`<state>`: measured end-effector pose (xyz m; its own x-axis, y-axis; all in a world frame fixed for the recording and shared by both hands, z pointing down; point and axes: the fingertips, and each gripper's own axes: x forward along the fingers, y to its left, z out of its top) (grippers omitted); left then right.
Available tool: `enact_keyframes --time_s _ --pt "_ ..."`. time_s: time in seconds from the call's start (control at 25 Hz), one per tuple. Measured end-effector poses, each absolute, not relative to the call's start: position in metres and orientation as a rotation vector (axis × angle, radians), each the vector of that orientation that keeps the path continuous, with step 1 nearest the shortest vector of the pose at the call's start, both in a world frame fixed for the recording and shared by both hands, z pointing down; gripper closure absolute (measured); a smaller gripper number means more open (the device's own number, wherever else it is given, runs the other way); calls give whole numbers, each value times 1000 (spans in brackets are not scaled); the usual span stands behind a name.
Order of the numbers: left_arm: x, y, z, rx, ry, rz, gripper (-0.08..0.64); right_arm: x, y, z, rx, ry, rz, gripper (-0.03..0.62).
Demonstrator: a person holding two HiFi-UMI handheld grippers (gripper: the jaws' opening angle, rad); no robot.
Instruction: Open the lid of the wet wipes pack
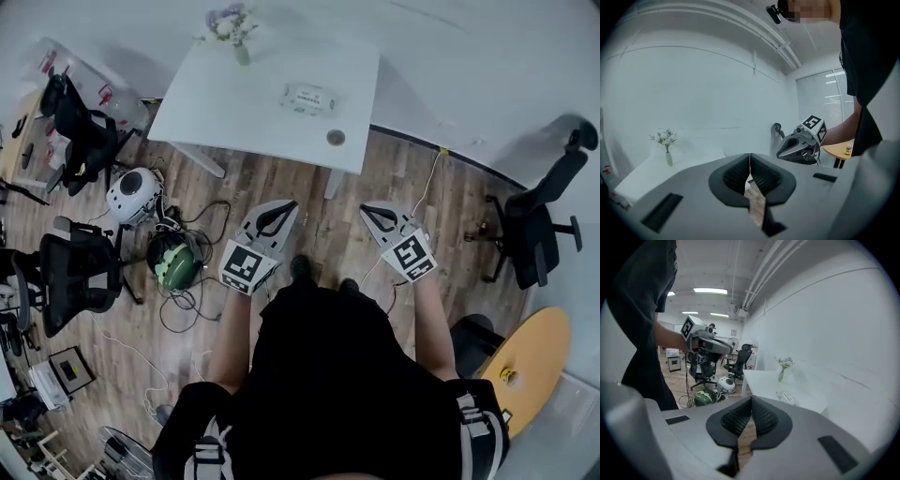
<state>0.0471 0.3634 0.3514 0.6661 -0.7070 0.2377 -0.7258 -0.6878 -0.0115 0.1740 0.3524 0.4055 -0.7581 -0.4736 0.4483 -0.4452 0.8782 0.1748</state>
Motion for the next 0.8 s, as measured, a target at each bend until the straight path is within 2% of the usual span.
enact_keyframes --time_s 0.8 --pt "-29 337 364 2839 -1111 354 535 101 337 441 695 -2406 -122 575"
